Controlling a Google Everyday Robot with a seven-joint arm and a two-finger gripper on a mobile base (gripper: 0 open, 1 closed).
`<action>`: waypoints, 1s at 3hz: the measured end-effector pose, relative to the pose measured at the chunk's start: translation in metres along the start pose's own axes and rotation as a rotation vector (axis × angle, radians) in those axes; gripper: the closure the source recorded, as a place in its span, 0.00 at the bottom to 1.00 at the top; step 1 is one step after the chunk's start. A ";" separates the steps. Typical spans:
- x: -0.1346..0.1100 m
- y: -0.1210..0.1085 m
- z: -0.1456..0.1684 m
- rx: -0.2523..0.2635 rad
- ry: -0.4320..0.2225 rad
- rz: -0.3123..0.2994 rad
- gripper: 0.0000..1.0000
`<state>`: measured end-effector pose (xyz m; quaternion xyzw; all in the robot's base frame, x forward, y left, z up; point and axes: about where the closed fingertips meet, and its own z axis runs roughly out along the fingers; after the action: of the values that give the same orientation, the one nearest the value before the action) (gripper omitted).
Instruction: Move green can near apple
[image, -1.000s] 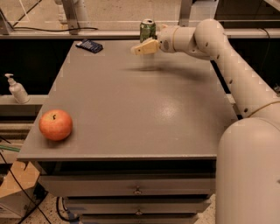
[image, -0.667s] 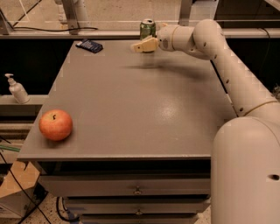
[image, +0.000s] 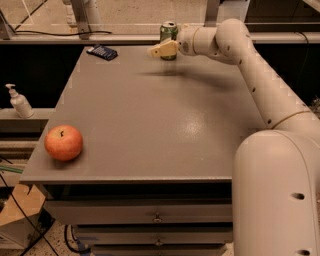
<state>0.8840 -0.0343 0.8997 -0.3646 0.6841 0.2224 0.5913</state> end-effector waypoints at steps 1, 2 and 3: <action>0.002 0.000 0.007 -0.002 0.020 0.005 0.18; 0.005 -0.001 0.012 -0.001 0.034 0.017 0.41; 0.005 0.000 0.013 -0.005 0.055 0.010 0.64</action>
Offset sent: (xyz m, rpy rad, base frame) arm 0.0159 0.0008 -0.0066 -0.0183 0.0517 -0.0216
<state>0.8923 -0.0262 0.8920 -0.3686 0.7012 0.2169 0.5704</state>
